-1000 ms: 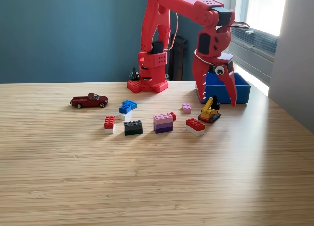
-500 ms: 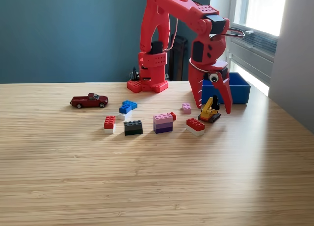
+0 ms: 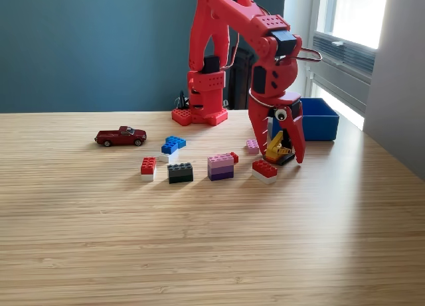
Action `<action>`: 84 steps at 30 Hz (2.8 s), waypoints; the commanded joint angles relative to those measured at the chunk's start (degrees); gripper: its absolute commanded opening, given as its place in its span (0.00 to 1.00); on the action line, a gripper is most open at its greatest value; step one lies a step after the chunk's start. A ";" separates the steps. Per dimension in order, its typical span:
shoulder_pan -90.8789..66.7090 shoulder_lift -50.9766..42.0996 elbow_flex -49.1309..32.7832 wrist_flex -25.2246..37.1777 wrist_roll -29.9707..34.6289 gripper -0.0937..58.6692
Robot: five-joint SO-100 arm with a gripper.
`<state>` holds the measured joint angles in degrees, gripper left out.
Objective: Grasp a lego block and put it in the bin.
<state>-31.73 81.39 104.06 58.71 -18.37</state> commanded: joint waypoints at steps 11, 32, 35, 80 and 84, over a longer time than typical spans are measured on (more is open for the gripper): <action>0.18 2.02 -4.66 -2.11 5.89 0.00; -14.41 1.93 -32.96 25.22 14.94 0.00; -19.69 1.93 -33.05 26.54 15.82 0.00; -35.07 0.97 -38.06 31.29 18.02 0.19; -28.48 0.97 -40.61 31.20 19.95 0.00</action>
<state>-66.01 81.12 68.38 89.56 0.35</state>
